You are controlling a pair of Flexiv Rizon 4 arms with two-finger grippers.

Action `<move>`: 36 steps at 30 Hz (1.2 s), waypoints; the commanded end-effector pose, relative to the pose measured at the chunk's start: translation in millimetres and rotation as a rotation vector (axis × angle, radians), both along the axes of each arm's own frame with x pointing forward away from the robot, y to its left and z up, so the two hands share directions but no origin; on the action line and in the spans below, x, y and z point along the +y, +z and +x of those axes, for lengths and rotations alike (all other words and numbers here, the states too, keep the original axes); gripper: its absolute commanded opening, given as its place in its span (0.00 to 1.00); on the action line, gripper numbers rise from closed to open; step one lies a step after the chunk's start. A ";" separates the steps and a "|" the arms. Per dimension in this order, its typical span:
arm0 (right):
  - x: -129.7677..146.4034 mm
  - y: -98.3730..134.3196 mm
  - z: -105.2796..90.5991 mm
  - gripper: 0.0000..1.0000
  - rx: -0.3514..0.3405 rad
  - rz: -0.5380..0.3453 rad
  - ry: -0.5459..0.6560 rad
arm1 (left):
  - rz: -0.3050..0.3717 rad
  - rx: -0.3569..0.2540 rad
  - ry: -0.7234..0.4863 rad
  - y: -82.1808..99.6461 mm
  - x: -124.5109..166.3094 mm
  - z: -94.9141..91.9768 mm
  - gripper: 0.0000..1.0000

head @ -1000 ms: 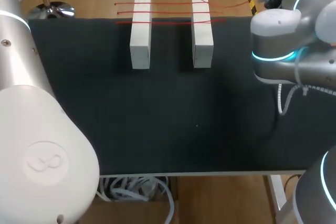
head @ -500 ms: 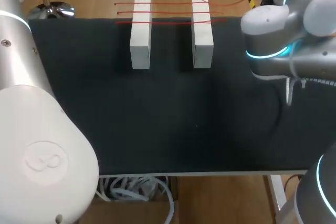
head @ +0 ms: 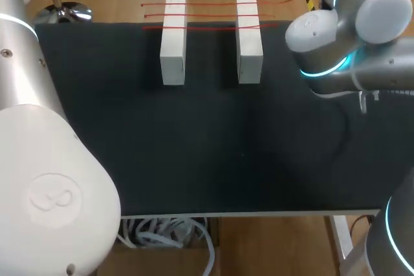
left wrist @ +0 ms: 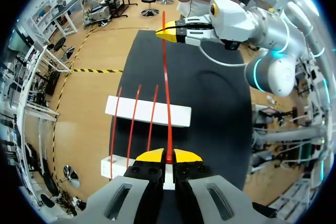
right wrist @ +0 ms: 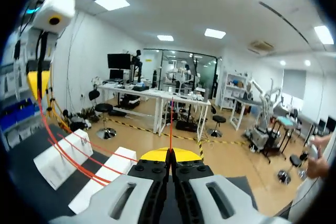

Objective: Grab the tape and strap the tape.

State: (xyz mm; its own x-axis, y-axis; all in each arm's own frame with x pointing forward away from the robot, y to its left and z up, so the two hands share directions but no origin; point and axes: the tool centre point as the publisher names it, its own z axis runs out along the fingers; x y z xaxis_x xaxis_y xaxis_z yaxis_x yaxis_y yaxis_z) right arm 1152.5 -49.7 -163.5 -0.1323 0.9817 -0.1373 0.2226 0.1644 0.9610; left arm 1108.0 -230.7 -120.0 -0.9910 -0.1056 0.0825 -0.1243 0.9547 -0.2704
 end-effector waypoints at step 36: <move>41.9 28.0 1.6 0.00 -0.190 -0.733 0.129 | 0.006 0.002 0.001 1.5 -0.9 0.4 0.00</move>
State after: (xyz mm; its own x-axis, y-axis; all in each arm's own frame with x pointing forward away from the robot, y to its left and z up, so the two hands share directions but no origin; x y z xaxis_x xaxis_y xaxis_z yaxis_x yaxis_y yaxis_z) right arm 1152.9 -10.7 -138.3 -0.1378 0.6360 -0.7593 0.0151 0.7678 0.6405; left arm 1108.0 -230.7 -120.2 -0.9910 -0.1057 0.0826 -0.1244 0.9546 -0.2706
